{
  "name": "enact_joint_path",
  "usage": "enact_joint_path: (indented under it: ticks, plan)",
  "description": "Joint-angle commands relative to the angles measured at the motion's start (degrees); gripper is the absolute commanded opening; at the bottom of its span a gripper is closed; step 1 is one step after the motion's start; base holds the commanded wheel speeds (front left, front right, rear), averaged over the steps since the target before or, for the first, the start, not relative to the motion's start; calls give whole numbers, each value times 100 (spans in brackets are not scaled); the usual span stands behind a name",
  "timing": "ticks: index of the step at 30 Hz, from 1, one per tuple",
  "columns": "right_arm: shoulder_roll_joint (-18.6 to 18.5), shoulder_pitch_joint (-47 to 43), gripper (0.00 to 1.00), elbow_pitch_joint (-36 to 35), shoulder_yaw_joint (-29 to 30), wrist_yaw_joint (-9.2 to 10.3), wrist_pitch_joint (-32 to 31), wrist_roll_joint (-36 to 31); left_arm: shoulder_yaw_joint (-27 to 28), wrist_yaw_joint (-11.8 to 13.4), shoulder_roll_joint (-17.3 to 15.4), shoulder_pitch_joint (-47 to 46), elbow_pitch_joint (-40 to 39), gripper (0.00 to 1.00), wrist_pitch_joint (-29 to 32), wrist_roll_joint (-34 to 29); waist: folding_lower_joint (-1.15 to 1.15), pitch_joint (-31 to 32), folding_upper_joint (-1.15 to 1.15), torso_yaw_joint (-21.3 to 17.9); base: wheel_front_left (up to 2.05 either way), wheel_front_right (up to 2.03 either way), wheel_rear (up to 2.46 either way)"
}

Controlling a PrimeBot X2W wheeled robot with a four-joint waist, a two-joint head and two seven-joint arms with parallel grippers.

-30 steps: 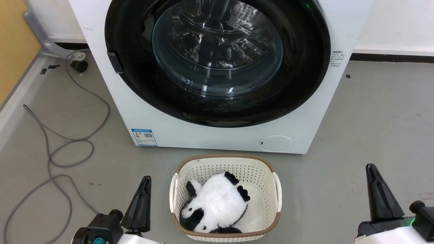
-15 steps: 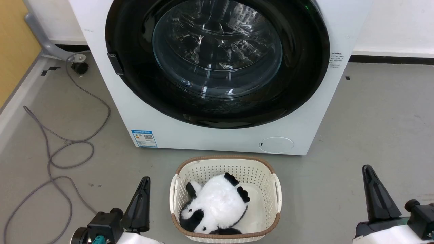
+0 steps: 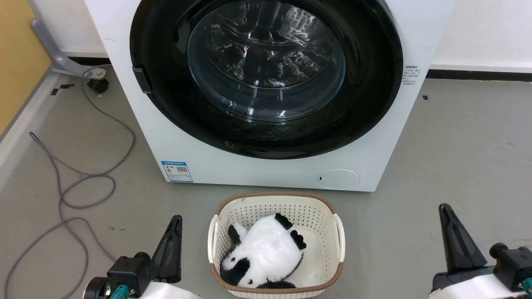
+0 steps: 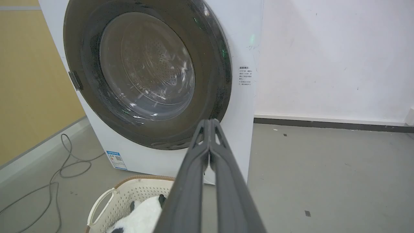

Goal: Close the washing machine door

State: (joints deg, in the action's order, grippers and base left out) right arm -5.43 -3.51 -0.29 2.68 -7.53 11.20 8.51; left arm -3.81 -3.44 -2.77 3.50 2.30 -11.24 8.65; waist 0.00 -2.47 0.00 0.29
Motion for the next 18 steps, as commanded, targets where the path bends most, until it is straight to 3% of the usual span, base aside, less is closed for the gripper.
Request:
enact_joint_path:
  ticks: [1, 18]
  plan:
    - [38, 85, 0, 4, -17, 1, -35, -69, 28, 38, -4, -71, -19, 0, 41, -73, 0, 5, 0, 0, 0, 0, 0]
    - [80, 137, 0, 9, -66, 2, -246, -221, 96, 97, -5, -125, -60, 0, 252, -227, 0, 52, 0, -6, 0, 0, 0]
